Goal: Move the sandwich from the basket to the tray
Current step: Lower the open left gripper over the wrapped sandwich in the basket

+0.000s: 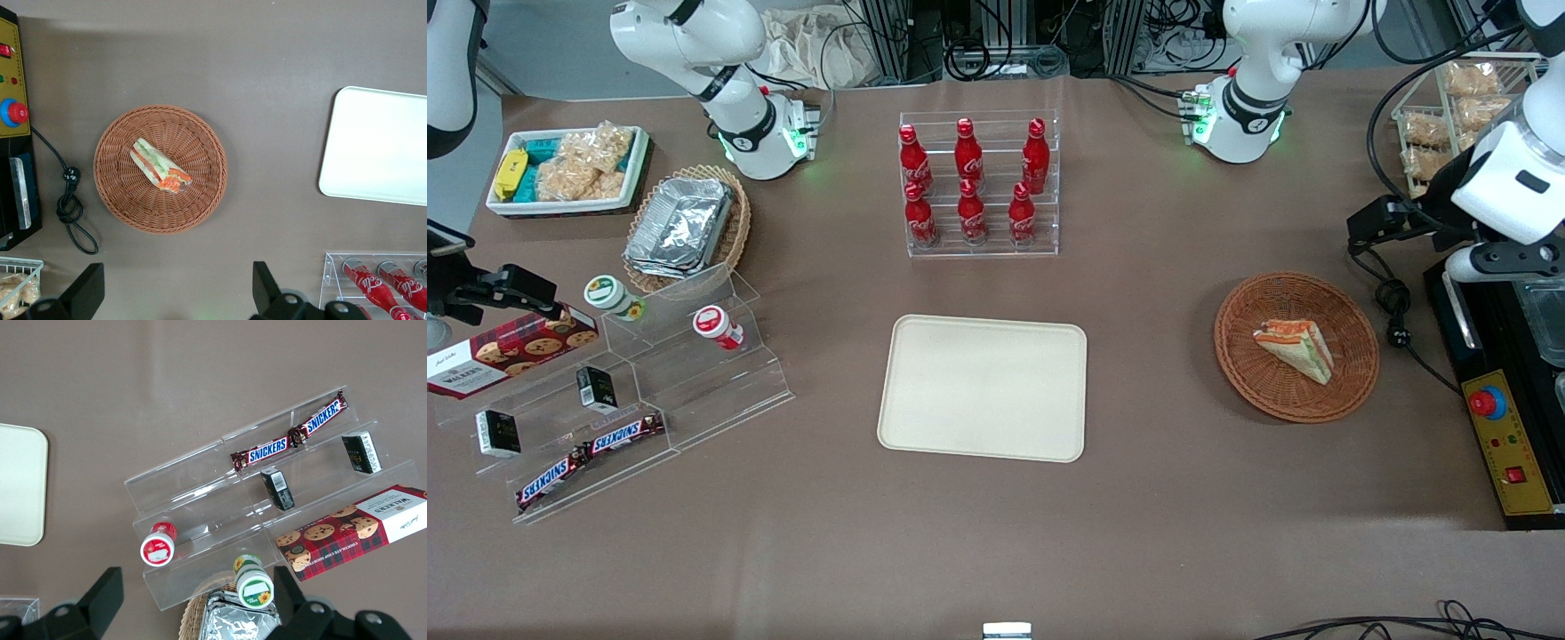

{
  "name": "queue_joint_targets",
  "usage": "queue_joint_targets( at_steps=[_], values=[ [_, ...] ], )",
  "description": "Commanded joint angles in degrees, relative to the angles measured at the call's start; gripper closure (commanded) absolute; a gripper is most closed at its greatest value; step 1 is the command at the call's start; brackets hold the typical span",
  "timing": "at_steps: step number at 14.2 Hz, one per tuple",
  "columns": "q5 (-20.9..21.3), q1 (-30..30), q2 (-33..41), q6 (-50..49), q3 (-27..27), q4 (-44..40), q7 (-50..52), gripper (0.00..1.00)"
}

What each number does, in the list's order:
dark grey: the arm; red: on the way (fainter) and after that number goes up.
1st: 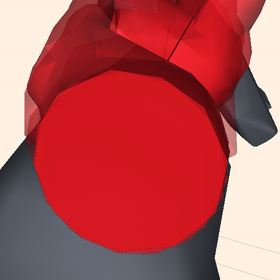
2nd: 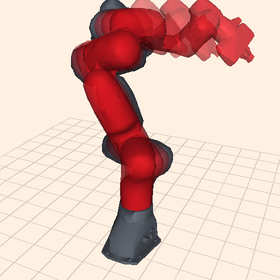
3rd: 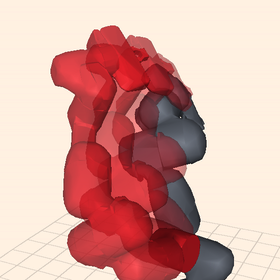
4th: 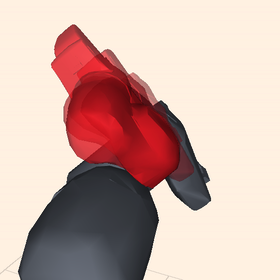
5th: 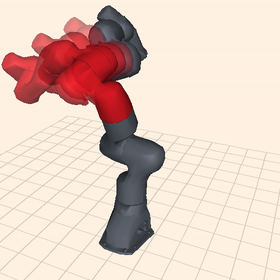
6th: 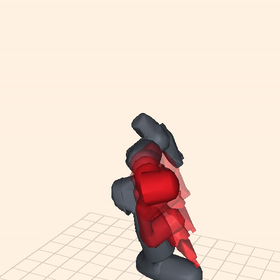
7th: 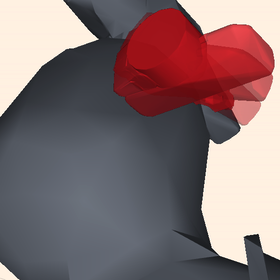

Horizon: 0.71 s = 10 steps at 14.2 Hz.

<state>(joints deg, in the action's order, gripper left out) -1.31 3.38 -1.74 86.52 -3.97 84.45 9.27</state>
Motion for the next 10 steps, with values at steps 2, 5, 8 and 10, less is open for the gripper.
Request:
queue_joint_targets(
  at_steps=[2,5,8,10],
  values=[
    [-0.54,0.23,-0.37,-1.00,0.98,-1.48,1.35,0.00],
    [-0.63,0.14,-0.72,-0.48,1.60,1.23,11.15,0.00],
    [-4.67,-1.43,-0.64,2.15,4.06,7.10,18.93,0.00],
    [-4.76,-2.75,1.64,10.56,4.15,15.87,23.05,0.00]
  ],
)
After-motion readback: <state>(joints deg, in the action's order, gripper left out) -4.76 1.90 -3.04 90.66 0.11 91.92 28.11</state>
